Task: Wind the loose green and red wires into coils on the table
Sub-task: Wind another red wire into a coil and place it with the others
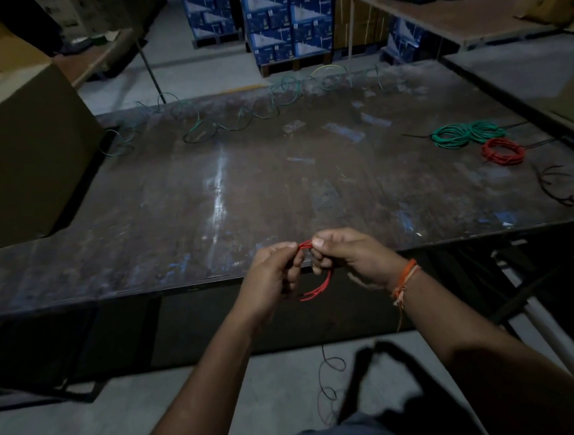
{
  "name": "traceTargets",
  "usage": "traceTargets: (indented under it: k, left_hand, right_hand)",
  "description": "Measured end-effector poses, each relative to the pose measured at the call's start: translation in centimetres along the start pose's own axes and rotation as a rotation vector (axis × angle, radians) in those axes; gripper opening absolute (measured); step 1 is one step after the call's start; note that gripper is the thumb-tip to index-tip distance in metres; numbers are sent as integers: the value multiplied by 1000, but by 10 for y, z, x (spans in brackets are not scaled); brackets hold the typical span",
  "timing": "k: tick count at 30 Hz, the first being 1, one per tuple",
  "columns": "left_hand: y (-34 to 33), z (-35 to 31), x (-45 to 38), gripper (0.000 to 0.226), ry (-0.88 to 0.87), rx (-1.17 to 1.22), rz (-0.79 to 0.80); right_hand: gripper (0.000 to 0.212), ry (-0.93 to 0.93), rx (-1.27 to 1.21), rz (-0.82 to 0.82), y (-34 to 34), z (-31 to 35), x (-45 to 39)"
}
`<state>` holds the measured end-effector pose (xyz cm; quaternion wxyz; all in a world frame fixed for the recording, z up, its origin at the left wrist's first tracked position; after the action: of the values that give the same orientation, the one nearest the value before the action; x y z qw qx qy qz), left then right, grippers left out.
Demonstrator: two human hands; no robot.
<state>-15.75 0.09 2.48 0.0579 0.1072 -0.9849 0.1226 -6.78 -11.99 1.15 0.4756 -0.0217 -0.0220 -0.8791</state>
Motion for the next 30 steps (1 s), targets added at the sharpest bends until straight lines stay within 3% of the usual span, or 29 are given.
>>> traceTargets:
  k: [3,6,8,11,13,16,21,24,27,30]
  left_hand:
    - [-1,-5,-3,34,-5,-21,-25]
    - [1,0,-6,35,47,104,-36]
    - [1,7,-8,33,124,278,-35]
    - [-5,11,-8,25,191,508,-1]
    - [-14,10,-7,23,199,580,44]
    - [-19,7,-5,22,227,635,113]
    - [-6,4,-5,31,249,535,148]
    - [3,0,-4,25,213,493,98]
    - [12,-2,-1,23,190,489,43]
    - [19,-2,0,25,182,461,5]
  right_hand:
    - [26,-80,-348,64,-3,-2,2]
    - [19,-79,-316,83,0,-4,0]
    - [12,-29,-330,13,6,-3,-2]
    - [23,20,-485,-125,12,-2,-5]
    - [18,42,-512,-236,11,-1,-9]
    - [9,88,-434,-351,7,3,-13]
    - [12,116,-252,-331,5,9,-11]
    - [13,102,-138,-245,9,7,-6]
    - [28,10,24,-78,20,-2,3]
    - [16,-7,191,-68,28,-5,9]
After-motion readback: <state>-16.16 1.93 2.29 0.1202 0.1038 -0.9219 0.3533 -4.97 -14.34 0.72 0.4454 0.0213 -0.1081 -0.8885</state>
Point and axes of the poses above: each hand's wrist, its own x-axis away from the middle knuckle, its own y-axis out of the back of the hand, z = x × y, the point moved 4 cm from there along -x, towards the middle knuckle, and after that the axes turned 6 degrees about x, right-handed, at the moved point
